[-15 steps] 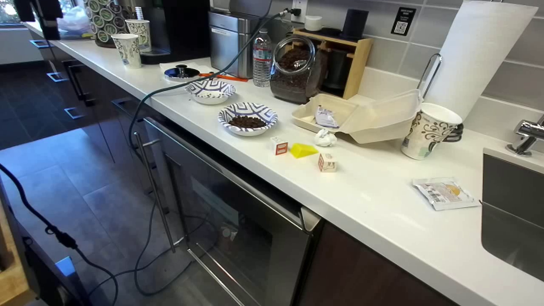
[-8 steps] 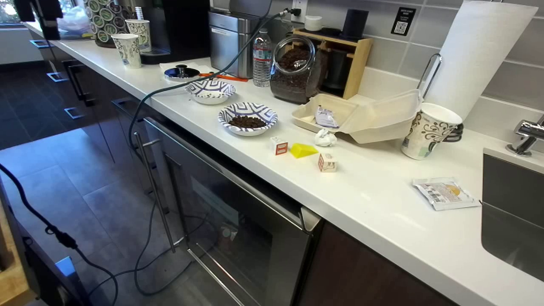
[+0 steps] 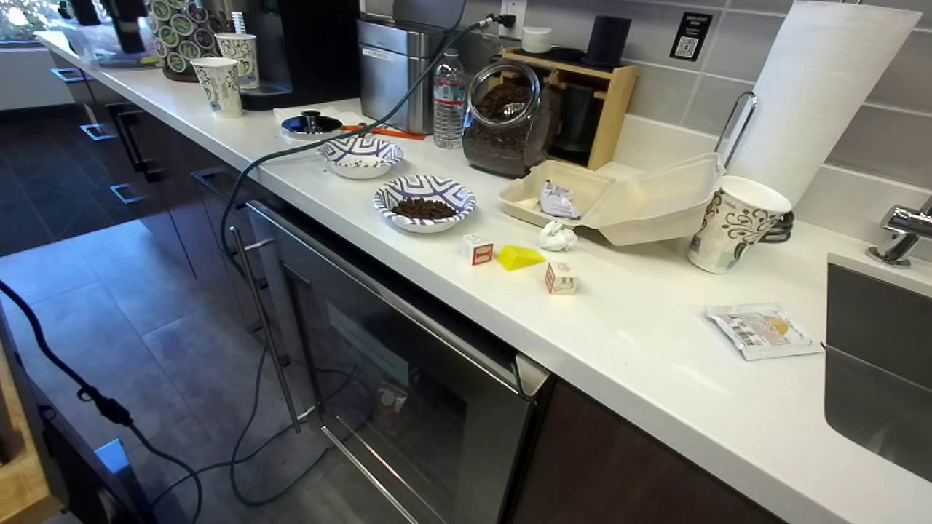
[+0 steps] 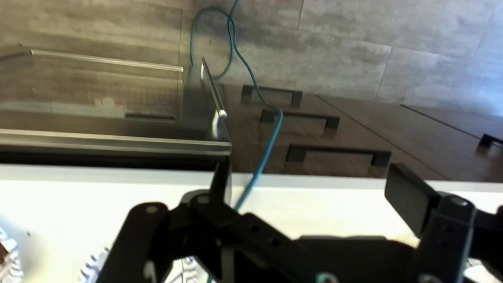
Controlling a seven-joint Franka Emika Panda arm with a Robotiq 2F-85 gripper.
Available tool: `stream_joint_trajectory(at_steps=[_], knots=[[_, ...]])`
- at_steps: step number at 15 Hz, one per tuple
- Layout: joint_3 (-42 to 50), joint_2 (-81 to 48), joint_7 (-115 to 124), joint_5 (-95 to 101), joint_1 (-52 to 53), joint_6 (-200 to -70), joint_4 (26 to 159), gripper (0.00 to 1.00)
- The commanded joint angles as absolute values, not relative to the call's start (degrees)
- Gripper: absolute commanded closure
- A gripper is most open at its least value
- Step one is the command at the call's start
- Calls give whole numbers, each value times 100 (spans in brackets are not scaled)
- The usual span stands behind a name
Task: Move the cups to the right, then stack them
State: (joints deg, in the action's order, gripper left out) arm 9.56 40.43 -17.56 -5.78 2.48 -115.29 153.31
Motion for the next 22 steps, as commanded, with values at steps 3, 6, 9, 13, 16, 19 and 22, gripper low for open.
stream_joint_trajectory(at_steps=[3,6,9,13,16,19,22], knots=[[410,2242,-1481,-1725,1147,-12513,14048,0],[153,1345,-1620,-2238,1443,-12413,13103,0],[-90,1439,-1611,-2400,1303,-12472,13138,0],[-188,1213,-1614,-2443,1241,-12473,12942,0],[-198,1058,-1247,-2533,1196,-12415,12776,0],[-571,41,212,-1898,1090,-12467,11839,0],[-767,-741,1480,-1080,1109,-12180,10918,0]])
